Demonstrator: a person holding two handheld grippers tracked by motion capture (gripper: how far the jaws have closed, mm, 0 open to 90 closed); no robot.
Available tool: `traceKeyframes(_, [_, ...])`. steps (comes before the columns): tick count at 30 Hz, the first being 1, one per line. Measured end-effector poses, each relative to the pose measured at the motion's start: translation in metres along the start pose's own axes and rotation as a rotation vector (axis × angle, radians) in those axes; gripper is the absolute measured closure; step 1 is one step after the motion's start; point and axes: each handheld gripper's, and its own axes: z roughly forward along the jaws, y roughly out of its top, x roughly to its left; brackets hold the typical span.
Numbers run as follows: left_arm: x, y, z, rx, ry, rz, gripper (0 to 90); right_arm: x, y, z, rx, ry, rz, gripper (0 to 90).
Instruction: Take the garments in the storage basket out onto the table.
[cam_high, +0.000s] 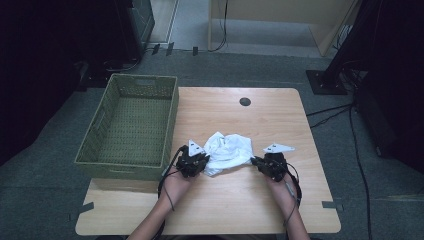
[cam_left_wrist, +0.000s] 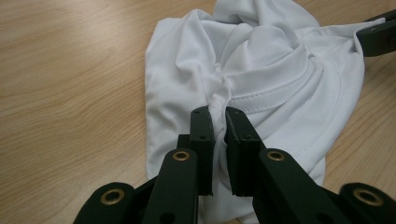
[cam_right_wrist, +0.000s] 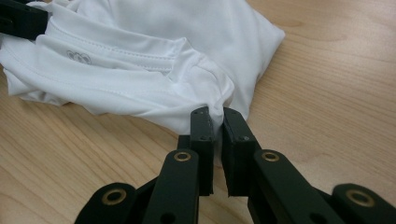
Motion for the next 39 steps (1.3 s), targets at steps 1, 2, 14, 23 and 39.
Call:
traceKeyframes(1, [0.000,0.002,0.000,-0.004,-0.002,-0.005,83.5,0.001,0.001,-0.001,-0.005,0.001,-0.001,85.3])
traceKeyframes(2, [0.001,0.004,-0.001,-0.006,-0.004,-0.005,83.9,0.001,0.002,-0.003,-0.009,-0.002,-0.009,85.3])
traceKeyframes(14, [0.010,0.034,0.003,-0.077,0.014,-0.055,84.4,-0.005,0.019,-0.011,-0.041,-0.007,-0.008,85.6])
traceKeyframes(23, [0.023,0.053,0.015,-0.087,0.046,-0.083,84.4,-0.015,0.035,-0.018,-0.050,-0.030,-0.017,85.8])
traceKeyframes(39, [0.048,0.078,0.044,-0.051,0.107,-0.103,84.3,-0.040,0.071,0.001,-0.054,-0.058,-0.035,86.1])
